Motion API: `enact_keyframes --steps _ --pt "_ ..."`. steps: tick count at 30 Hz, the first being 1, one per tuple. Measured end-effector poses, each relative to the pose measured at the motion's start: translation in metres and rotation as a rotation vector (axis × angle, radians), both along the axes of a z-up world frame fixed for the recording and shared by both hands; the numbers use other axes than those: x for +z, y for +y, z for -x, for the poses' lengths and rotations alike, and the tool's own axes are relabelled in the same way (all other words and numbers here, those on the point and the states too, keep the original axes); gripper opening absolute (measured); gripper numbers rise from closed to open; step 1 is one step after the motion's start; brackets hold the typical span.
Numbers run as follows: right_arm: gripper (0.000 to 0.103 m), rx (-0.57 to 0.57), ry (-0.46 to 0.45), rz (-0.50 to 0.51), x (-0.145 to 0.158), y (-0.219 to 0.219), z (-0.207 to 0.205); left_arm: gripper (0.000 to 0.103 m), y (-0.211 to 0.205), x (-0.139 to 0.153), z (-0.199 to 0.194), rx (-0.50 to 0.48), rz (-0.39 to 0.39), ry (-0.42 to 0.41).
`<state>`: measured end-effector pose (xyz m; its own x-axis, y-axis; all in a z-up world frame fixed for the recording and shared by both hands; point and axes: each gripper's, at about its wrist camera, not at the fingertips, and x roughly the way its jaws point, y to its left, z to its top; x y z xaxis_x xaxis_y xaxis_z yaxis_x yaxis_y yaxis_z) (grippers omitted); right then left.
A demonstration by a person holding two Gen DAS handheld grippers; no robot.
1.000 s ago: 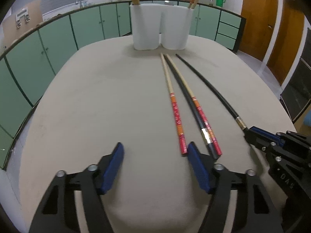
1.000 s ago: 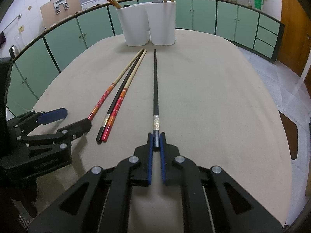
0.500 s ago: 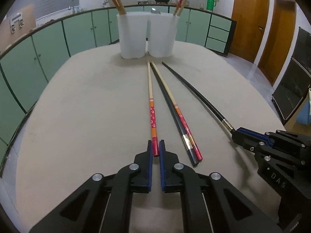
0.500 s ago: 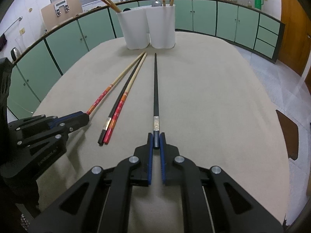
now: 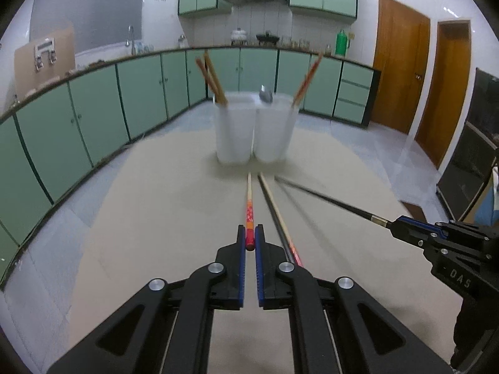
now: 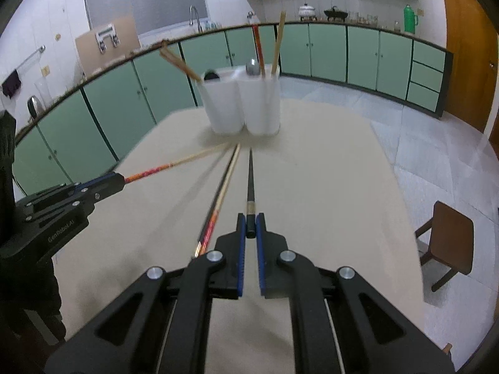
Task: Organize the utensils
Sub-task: 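Lift both chopsticks, carry them to the white holder and insert them upright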
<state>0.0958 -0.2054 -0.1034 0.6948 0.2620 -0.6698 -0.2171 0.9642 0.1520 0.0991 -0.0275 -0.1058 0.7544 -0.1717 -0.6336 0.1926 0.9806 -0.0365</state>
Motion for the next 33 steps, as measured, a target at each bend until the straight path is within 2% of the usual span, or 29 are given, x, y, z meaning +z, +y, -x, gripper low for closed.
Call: enact_keyframes --steps 9,13,23,28,33 --pt "0.006 0.026 -0.089 -0.018 0.062 -0.002 -0.017 0.006 0.011 0.057 -0.008 -0.01 0.042 -0.11" --pt "0.006 0.048 -0.116 -0.012 0.086 0.001 -0.031 0.006 0.011 0.072 -0.019 -0.027 0.053 -0.129" --pt "0.006 0.112 -0.116 -0.011 0.126 0.012 -0.06 0.006 0.004 0.1 -0.036 -0.084 0.048 -0.16" --pt "0.006 0.138 -0.151 0.006 0.148 0.017 -0.067 0.006 0.002 0.113 -0.038 -0.111 0.075 -0.18" --pt "0.006 0.158 -0.195 -0.013 0.179 0.019 -0.077 0.006 0.001 0.144 -0.046 -0.131 0.084 -0.246"
